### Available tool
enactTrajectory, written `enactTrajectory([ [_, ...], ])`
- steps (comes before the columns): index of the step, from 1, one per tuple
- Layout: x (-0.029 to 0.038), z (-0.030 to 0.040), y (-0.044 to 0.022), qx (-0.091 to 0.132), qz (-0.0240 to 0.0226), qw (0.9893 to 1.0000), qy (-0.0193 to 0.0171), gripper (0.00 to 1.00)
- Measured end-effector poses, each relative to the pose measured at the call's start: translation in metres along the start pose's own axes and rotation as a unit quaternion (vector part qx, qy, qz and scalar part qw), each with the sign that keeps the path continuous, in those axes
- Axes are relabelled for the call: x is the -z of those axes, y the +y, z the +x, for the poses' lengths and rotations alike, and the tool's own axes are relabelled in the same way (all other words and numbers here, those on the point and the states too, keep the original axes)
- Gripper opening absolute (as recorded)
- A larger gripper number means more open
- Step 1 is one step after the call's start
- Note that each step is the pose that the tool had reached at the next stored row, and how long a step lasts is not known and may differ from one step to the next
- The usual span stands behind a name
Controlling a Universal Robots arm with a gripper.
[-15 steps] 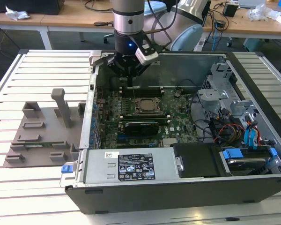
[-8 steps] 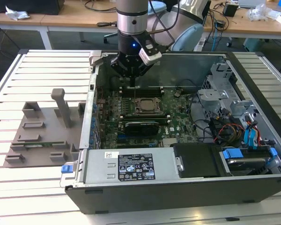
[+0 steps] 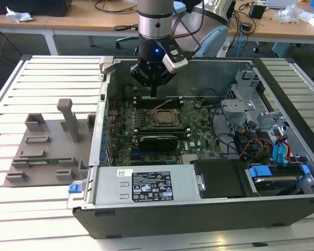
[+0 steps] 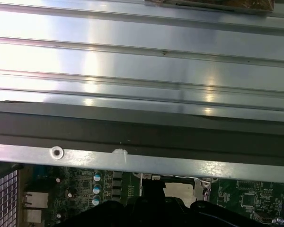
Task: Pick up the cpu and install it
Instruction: 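Install the first cpu locking lever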
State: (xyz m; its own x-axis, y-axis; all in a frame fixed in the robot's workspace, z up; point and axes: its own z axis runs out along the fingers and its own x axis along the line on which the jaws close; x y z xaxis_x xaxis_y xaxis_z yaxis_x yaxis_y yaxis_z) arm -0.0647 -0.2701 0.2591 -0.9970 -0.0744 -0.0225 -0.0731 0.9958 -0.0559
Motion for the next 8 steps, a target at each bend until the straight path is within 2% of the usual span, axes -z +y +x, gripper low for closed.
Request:
enactTrajectory([
  [3,-0.0001,-0.0001,0.0,0.0,-0.0001,1.0,-0.0001,0.11],
  [5,-0.0015,0.0003,-0.005,0.0,-0.0014,1.0,-0.0001,0.11],
  [6,-0.002,0.0004,-0.0069,0.0,-0.0062,1.0,-0.0005,0.11],
  [7,-0.0024,0.0006,-0.0089,0.0,-0.0145,0.9999,-0.0011,0.11],
  [8,-0.0029,0.0008,-0.0109,-0.001,-0.0248,0.9997,-0.0019,0.11],
])
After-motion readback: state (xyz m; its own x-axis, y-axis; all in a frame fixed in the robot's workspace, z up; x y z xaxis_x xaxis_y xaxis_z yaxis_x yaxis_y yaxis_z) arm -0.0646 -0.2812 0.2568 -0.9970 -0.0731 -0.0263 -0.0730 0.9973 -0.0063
